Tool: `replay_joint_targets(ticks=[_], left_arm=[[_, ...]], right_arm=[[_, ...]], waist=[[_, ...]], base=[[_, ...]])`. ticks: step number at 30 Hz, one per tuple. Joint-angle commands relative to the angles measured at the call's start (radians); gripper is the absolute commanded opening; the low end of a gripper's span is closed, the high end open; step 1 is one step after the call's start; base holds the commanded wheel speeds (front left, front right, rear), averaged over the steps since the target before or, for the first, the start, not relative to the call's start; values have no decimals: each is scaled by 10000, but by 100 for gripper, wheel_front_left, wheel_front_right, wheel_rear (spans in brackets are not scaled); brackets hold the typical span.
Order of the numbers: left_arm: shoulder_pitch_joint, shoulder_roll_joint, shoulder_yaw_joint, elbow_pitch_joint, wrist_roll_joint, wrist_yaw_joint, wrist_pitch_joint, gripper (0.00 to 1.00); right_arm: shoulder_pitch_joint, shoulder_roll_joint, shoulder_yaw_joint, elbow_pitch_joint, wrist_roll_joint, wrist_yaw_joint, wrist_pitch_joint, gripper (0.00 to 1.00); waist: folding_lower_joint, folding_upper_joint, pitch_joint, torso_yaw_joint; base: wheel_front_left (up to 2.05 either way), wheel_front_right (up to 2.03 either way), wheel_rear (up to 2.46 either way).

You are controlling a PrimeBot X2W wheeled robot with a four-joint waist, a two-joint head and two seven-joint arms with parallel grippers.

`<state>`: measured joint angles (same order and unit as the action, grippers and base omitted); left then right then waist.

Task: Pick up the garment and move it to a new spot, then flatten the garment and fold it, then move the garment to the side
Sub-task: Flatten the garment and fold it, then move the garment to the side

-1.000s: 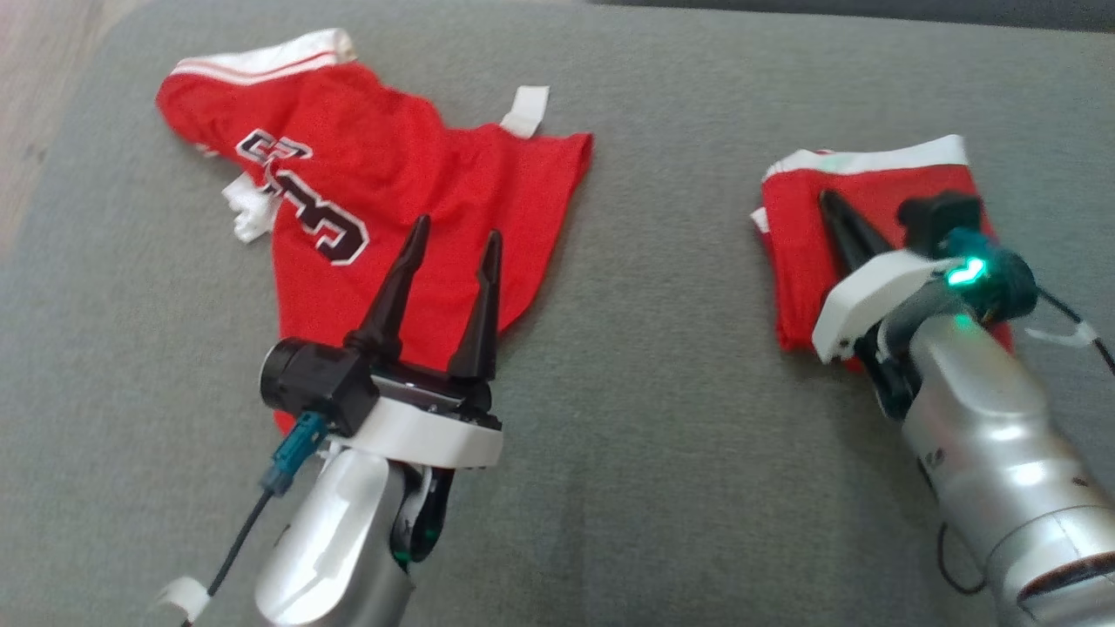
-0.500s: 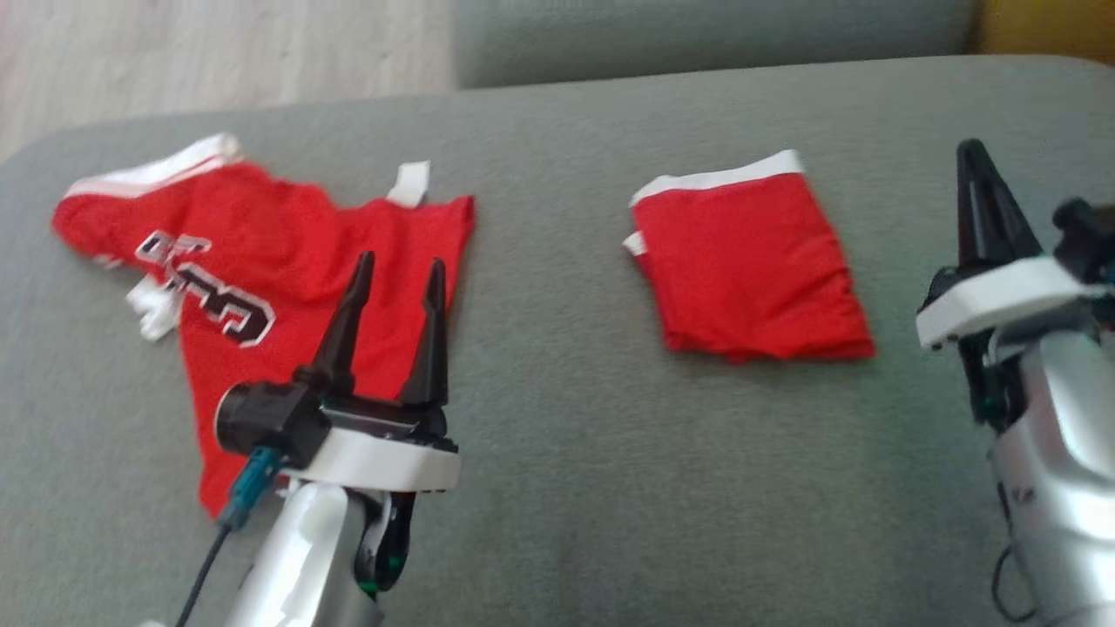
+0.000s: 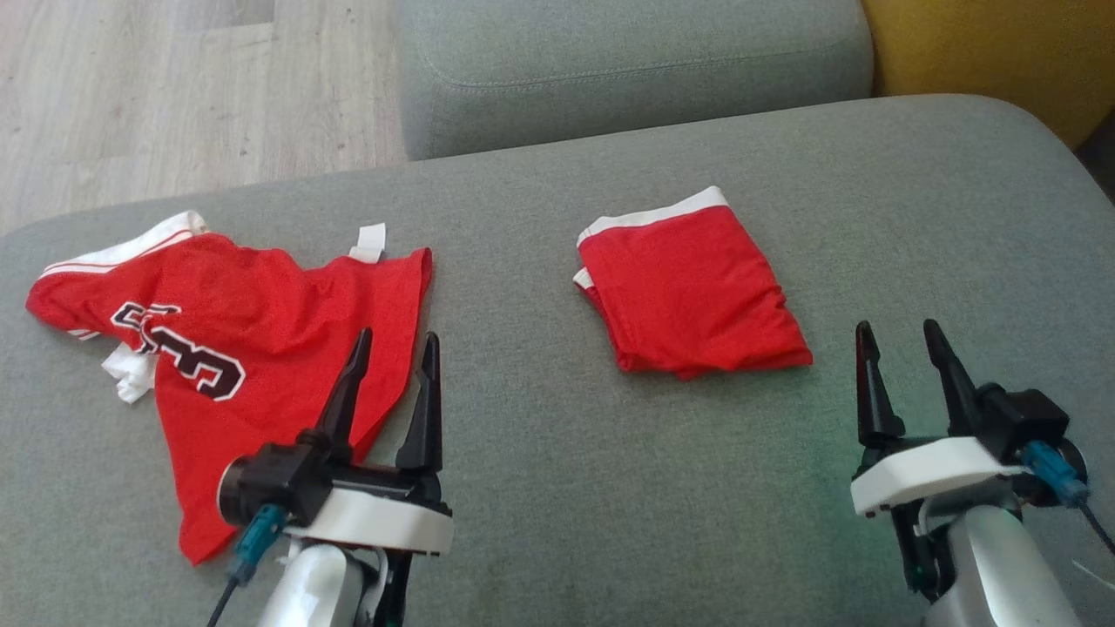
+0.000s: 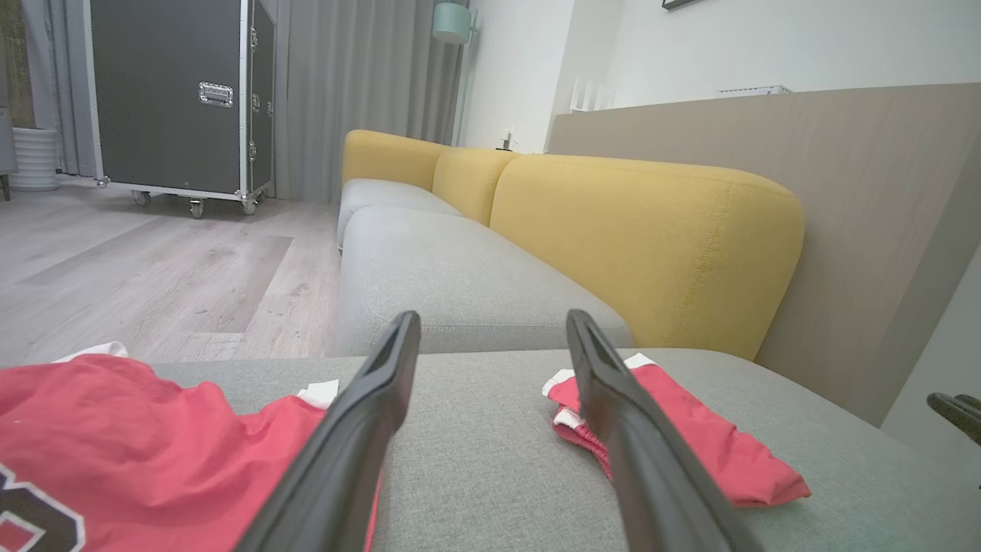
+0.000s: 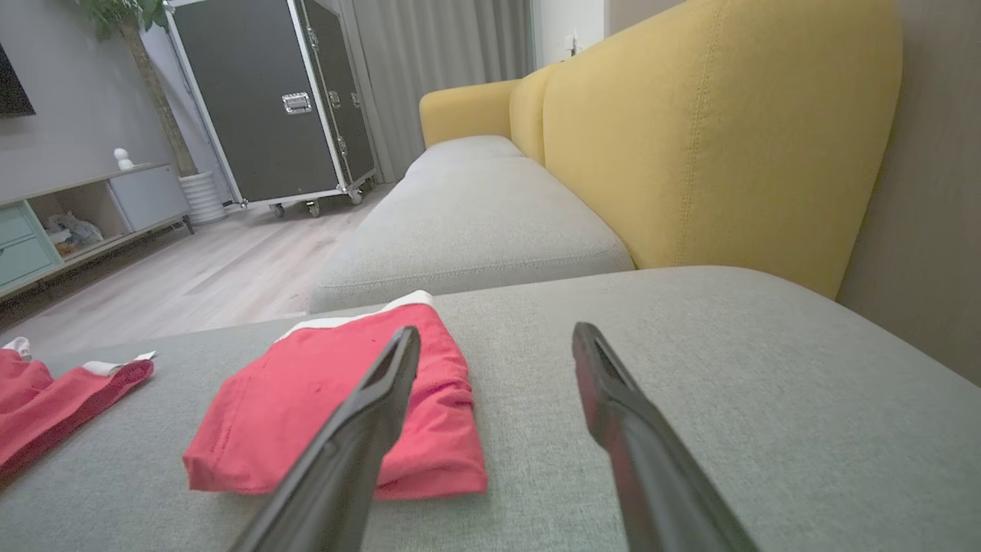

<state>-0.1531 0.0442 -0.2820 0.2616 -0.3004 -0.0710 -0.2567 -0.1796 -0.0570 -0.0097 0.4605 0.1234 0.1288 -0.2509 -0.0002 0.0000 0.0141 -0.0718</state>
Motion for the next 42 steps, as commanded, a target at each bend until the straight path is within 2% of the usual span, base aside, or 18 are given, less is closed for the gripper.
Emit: replay_joint_targets(ticks=[1, 8, 12, 17, 26, 31, 35, 36, 37, 42], left_arm=[[-257, 60, 378, -261, 103, -32, -51, 100], [-245, 60, 355, -187, 149, -109, -51, 100], [-444, 60, 207, -270, 225, -126, -51, 100], [-769, 60, 51, -313, 254, -142, -51, 100], [-1518, 60, -488, -320, 160, -98, -51, 100], [-1702, 60, -601, -313, 118, -26, -51, 100], [-1747, 60, -634, -323, 106, 6, -51, 100], [-1750, 60, -637, -327, 104, 21, -51, 100], [-1754, 60, -636, -326, 100, 33, -51, 100], [-1721, 60, -590, -289, 94, 76, -51, 100]], right_arm=[[-404, 55, 184, -515, -56, 19, -108, 100], [-429, 65, 226, -634, 72, 19, -108, 100], [-979, 66, 78, -156, -405, 19, 218, 100], [-1933, 44, -321, 649, -389, 19, 896, 100], [-4133, -447, -1104, 3613, -262, 19, 2254, 100], [-4791, -503, -1169, 5101, -180, 19, 2510, 100], [-5097, -572, -884, 5846, -56, 19, 2315, 100], [-5160, -612, -760, 5988, -89, 19, 2233, 91], [-5218, -658, -607, 6103, -159, 19, 2116, 0], [-5558, -968, 287, 6407, -592, 19, 1443, 0]], waist=[[2, 0, -31, 15], [2, 0, -10, 203], [2, 0, 437, 536], [2, 0, 1016, 911], [2, 0, 1958, 1843], [2, 0, 2135, 2122], [2, 0, 2192, 2185], [2, 0, 2198, 2181], [2, 0, 2198, 2169], [2, 0, 2067, 1952]], base=[[0, 0, 0], [0, 0, 0], [0, 0, 0], [0, 0, 0], [0, 0, 0], [0, 0, 0], [0, 0, 0], [0, 0, 0], [0, 0, 0], [0, 0, 0]])
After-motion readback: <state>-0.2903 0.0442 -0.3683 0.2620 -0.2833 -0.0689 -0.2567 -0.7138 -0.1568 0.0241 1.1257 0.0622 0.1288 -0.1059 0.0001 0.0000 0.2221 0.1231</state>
